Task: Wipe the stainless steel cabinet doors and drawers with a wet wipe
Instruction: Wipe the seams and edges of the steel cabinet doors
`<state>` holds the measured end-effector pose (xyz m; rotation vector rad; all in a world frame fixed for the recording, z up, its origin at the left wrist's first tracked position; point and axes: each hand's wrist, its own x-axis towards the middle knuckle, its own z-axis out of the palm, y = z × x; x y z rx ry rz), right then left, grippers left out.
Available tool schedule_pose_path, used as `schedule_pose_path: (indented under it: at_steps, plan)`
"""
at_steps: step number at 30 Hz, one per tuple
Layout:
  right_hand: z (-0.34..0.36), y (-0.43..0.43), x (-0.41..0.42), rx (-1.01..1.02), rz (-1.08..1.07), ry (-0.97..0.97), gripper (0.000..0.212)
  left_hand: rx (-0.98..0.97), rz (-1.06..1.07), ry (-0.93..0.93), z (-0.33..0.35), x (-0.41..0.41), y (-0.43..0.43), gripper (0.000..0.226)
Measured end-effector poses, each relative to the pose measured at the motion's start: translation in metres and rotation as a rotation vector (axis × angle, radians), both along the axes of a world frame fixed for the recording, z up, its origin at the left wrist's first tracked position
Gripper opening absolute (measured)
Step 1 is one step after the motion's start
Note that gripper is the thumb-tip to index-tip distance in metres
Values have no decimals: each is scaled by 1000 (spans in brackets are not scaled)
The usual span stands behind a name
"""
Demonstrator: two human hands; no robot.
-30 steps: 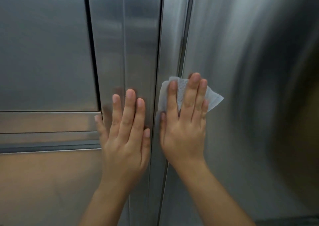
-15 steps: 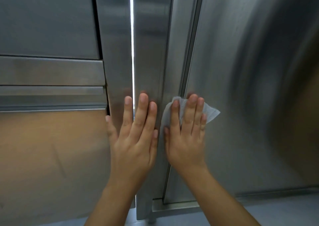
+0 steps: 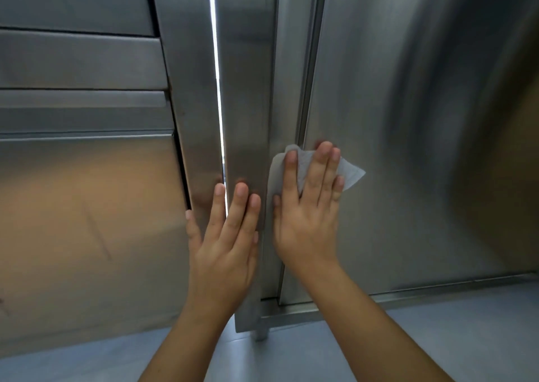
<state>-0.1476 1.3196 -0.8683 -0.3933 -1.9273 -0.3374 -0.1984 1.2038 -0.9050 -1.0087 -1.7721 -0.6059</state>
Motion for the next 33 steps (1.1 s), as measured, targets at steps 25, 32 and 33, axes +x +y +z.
schedule_pose_path:
  at_steps: [25,32,33]
  plan:
    - [-66,-1,3,-79,3,-52,63,-88,47,-239,-22,24,-7,59]
    - [-94,2,1,-72,29,-29,82,-116,59,-235,-22,21,-7,57]
    - [-101,2,2,-72,32,-30,83,-118,63,-235,-22,21,-7,58]
